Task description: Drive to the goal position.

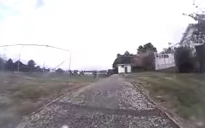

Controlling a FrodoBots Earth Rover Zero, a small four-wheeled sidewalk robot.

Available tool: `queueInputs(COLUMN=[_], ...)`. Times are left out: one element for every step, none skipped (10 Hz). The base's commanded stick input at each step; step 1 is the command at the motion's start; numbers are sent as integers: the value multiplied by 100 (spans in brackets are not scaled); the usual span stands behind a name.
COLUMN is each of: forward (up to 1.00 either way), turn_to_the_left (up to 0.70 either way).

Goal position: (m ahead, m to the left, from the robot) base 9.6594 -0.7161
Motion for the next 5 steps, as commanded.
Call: queueInputs(forward=[60,60,60,60,60], turn_to_the_left=[-15,-15,-15,-15,-15])
